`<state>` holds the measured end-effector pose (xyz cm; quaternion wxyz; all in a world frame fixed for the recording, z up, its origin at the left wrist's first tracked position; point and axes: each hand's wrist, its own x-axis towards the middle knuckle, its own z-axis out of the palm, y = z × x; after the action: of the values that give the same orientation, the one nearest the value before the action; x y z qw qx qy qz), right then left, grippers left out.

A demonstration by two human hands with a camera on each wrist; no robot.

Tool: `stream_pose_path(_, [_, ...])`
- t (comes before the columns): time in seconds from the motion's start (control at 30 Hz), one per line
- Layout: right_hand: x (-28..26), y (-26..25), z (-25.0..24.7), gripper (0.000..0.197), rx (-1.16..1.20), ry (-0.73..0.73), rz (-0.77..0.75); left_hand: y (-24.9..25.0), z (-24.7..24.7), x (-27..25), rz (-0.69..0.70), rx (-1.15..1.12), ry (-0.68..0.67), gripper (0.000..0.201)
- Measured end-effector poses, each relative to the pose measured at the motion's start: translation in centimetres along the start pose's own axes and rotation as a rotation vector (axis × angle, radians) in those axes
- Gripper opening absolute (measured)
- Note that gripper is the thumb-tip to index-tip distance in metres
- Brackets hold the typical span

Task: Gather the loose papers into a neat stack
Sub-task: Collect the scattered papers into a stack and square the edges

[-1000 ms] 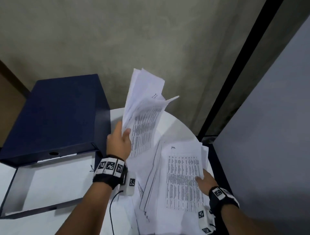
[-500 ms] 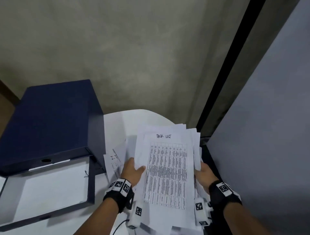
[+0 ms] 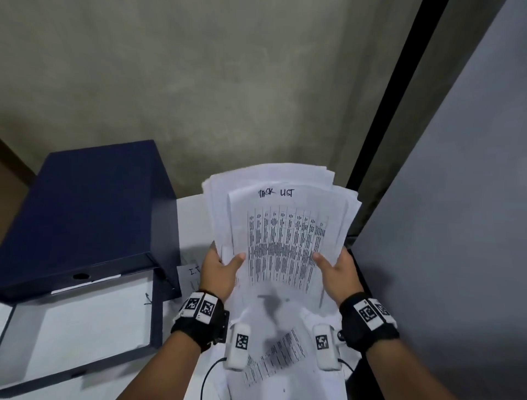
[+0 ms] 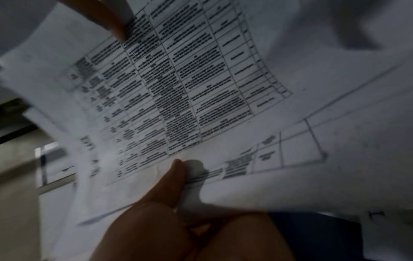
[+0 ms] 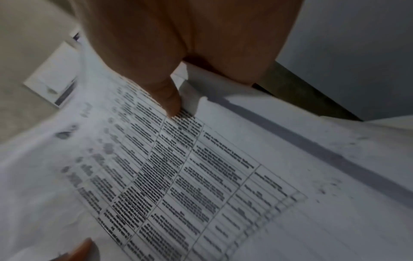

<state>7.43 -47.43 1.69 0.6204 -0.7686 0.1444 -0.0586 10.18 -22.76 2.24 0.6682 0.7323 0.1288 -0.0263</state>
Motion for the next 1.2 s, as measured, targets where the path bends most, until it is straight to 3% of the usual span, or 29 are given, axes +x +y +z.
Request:
stream_pose_path(0.1, [-0.2, 0.6, 0.7, 0.036, -0.018, -0.031, 0.007, -0.3, -0.7, -0.2, -0.033, -0.001, 0.010, 0.018])
stream_pose_path(0.43, [-0.5, 1.7, 1.7, 0.033, -0.068, -0.054, 0.051, -0.6, -0.7, -0.4, -0.129, 0.105, -0.078, 0.027])
stream_pose_path(0.53, [-0.5, 1.5, 1.6, 0.032, -0.100, -0.063, 0.040, -0.8, -0.8, -0.5, -0.166, 0.184, -0.109, 0.013])
stream_pose_path(0.63, [-0.5, 1.5, 1.5, 0.030, -0.102, -0.028, 0.027, -2.5, -0.8, 0.0, -0.200, 0.300, -0.113, 0.059])
stream_pose_path(0.67, [-0.4, 1.5, 1.5, 0.030, -0.095, -0.024, 0.022, -2.9, -0.9, 0.0, -0.201, 0.336, -0.125, 0.065])
stream_pose_path(0.8, [-0.3, 1.2, 1.5, 0.031, -0.068, -0.093, 0.048, -3.0, -1.2, -0.5, -0.139, 0.372, -0.145, 0.043])
stream_pose_path(0.97, [0.1, 2.5, 1.9, 0.020, -0.120, -0.213, 0.122, -4.5, -2.1, -0.9, -0.138, 0.491, -0.026, 0.042])
stream_pose_path(1.13, [-0.6, 8.2, -0.1, 0.013, -0.218, 0.002, 0.320, -8.2, -3.7, -1.5, -0.362, 0.554, 0.069, 0.039])
stream_pose_path(1.2, [-1.0, 10.2, -1.5, 0.024, -0.286, 0.054, 0.432, -10.0, -4.2, -1.2, -0.486, 0.559, 0.064, 0.039])
